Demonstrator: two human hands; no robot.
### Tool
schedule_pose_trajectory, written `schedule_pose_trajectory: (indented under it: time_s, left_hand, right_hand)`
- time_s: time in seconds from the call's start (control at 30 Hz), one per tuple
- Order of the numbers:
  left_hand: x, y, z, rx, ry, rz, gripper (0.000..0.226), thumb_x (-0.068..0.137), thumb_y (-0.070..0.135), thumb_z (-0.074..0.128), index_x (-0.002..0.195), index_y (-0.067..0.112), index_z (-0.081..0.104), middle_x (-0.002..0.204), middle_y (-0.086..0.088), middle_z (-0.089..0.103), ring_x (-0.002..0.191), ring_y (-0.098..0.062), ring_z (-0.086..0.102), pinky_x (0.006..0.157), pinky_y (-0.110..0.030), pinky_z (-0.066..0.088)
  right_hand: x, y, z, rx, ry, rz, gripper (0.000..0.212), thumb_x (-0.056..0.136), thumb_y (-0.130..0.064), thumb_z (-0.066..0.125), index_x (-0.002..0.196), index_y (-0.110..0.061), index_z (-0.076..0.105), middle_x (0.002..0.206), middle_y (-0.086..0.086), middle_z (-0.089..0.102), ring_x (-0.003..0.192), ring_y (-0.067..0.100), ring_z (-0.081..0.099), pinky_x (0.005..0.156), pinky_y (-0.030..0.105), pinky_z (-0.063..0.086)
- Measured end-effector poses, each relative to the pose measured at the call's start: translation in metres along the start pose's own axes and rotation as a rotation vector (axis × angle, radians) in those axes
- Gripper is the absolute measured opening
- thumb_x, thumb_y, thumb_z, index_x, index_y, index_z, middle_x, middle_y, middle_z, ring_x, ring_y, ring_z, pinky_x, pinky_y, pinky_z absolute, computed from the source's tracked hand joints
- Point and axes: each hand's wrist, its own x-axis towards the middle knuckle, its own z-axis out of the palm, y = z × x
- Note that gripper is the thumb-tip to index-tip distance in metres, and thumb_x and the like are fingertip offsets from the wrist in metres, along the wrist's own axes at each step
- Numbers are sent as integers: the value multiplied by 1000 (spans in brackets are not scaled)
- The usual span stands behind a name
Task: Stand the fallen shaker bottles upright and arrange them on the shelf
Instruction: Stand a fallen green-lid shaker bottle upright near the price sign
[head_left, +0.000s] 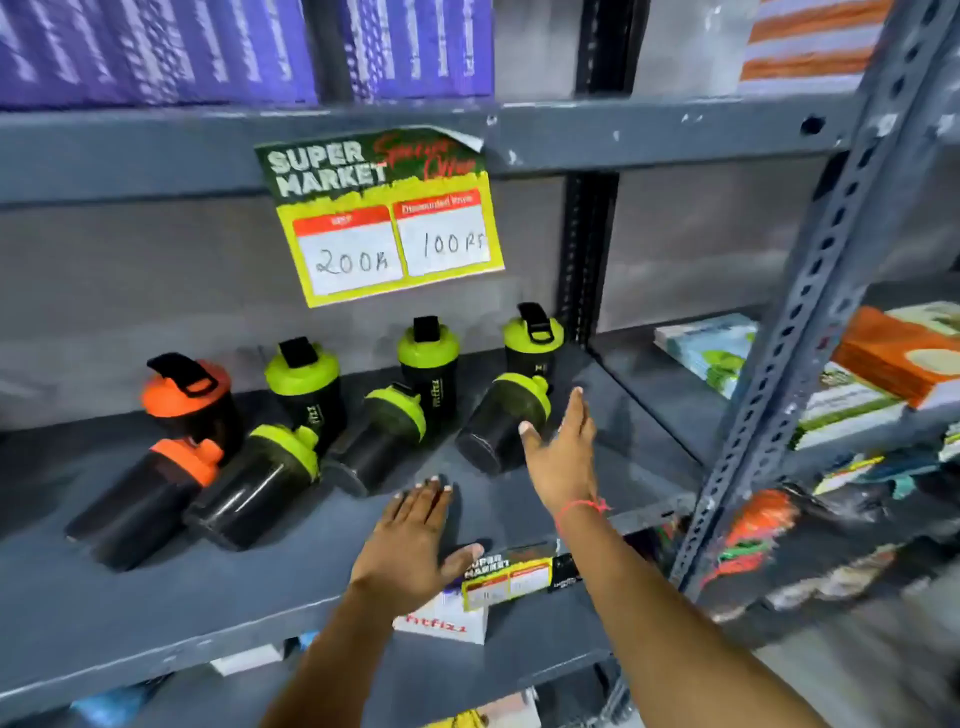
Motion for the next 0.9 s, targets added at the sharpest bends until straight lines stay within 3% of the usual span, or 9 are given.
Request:
schedule_pose_trajectory:
  time_s: [0.2,0.37,0.47,0.63,0.73,0.83,0.9]
  left_hand:
    - [1,-2,3,28,36,26,84,84,72,24,147,19,7,159,-5,4,146,-19,2,116,-31,-8]
    - [0,-2,1,33,48,24,84,83,72,21,147,21,4,159,-4,1,146,-17,-2,115,-30,-12]
    - [-1,-2,1,10,48,15,83,83,73,21,147,23,3,159,-1,1,146,-15,-3,112,-27,-14]
    - [0,0,-2,-10,20,28,82,85,71,23,147,22,-1,159,-1,-3,145,-15,-7,110,-27,-18]
    - [1,-1,-3,0,-5,39,82,86,69,22,147,21,-3,159,-2,-6,145,-16,-10,111,-30,-16]
    - [2,-1,-3,-5,-9,47,82,86,69,21,147,20,-3,159,-2,-6,145,-16,-10,114,-32,-14]
    - [2,-2,-2,-6,0,52,82,86,69,20,147,19,-3,159,-2,-5,145,-17,-8,115,-33,-12]
  right_hand:
    - [35,-18,31,305,55,267,96,77,-40,68,148,-19,6,157,13,9,141,35,19,110,53,27]
    - [50,-28,46,396,86,398,112,69,-37,77,148,-20,0,154,18,16,137,39,25,108,53,30]
    - [55,-32,49,396,84,484,110,68,-37,75,147,-26,-1,144,21,34,128,41,39,103,55,35]
    - [53,-27,38,407,91,521,100,68,-32,72,145,-33,7,144,18,26,123,43,41,103,55,39]
    - [47,-23,28,344,212,391,99,68,-29,73,144,-33,11,140,17,30,119,43,44,102,49,42]
    - [39,-20,19,156,366,78,102,66,-23,76,146,-28,13,138,18,32,123,41,39,104,44,37]
    - [33,-15,17,40,381,-88,102,67,-21,77,147,-26,13,142,18,30,128,38,34,106,44,35]
